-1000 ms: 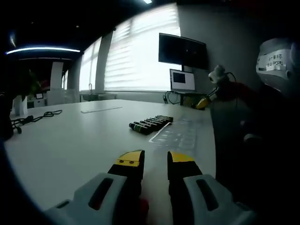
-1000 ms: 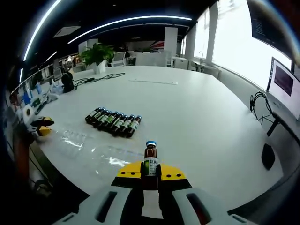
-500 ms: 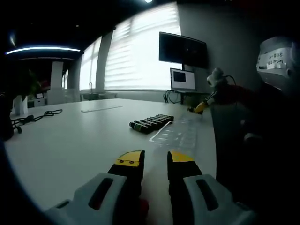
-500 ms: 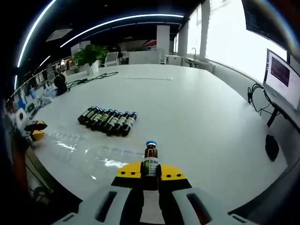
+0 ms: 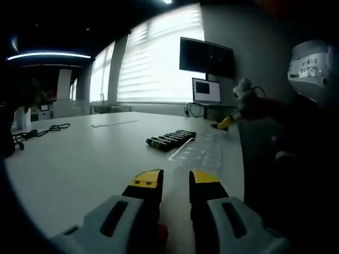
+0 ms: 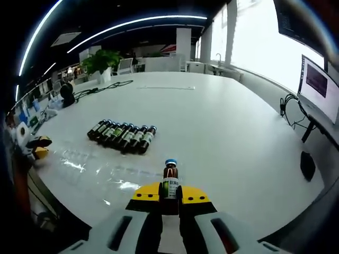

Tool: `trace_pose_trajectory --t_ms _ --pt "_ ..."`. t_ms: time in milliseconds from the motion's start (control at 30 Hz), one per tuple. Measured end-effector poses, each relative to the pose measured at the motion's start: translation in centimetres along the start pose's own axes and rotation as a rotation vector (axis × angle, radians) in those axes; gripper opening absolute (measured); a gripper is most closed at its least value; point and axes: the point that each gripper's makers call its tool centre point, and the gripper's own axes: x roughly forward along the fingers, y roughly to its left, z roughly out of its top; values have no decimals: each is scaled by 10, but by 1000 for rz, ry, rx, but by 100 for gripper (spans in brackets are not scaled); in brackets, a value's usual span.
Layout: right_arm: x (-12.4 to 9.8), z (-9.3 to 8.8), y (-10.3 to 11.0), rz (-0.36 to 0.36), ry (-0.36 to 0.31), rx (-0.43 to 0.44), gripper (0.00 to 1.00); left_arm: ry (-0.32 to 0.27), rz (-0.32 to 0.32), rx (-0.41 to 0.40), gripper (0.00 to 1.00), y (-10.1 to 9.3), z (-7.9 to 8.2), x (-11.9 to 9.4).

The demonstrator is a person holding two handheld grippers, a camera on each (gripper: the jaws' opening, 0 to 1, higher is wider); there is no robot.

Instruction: Grip medicine bottles put into box

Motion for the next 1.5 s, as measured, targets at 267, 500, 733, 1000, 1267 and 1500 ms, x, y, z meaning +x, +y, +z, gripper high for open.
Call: trace_pose_trajectory --t_ms 267,500,733,1000,1267,1500 --pt "-2 2 1 0 -10 0 7 2 1 3 14 0 0 0" --pt "-5 2 0 0 -21 0 7 2 2 4 14 -1 0 0" --pt "-5 5 1 3 -37 -9 7 5 8 8 14 0 -1 0" --pt "-5 5 2 3 -41 -4 7 4 6 7 14 0 -1 1" --pt "-4 6 5 8 -42 -7 7 3 6 7 14 0 0 0" --pt "-5 6 5 7 -45 -6 7 4 6 7 14 0 -1 0"
